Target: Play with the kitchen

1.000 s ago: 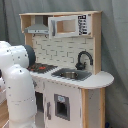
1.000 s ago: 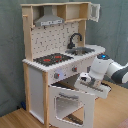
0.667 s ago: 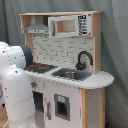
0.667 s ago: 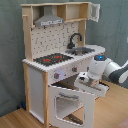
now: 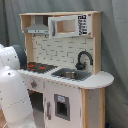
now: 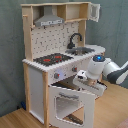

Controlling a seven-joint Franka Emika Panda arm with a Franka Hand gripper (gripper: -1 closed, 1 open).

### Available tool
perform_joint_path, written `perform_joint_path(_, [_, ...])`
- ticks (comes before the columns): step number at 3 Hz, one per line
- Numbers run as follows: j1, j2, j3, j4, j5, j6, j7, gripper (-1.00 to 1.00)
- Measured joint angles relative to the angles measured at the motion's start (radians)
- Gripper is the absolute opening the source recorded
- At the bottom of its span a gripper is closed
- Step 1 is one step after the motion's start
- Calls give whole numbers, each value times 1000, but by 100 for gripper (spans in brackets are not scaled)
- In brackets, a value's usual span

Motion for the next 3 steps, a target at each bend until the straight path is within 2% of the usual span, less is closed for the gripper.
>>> perform_joint_path(2, [-6, -159, -11, 83, -28, -97, 22, 100])
perform_joint_path(3, [-6, -229, -21, 109, -70, -152, 16, 100])
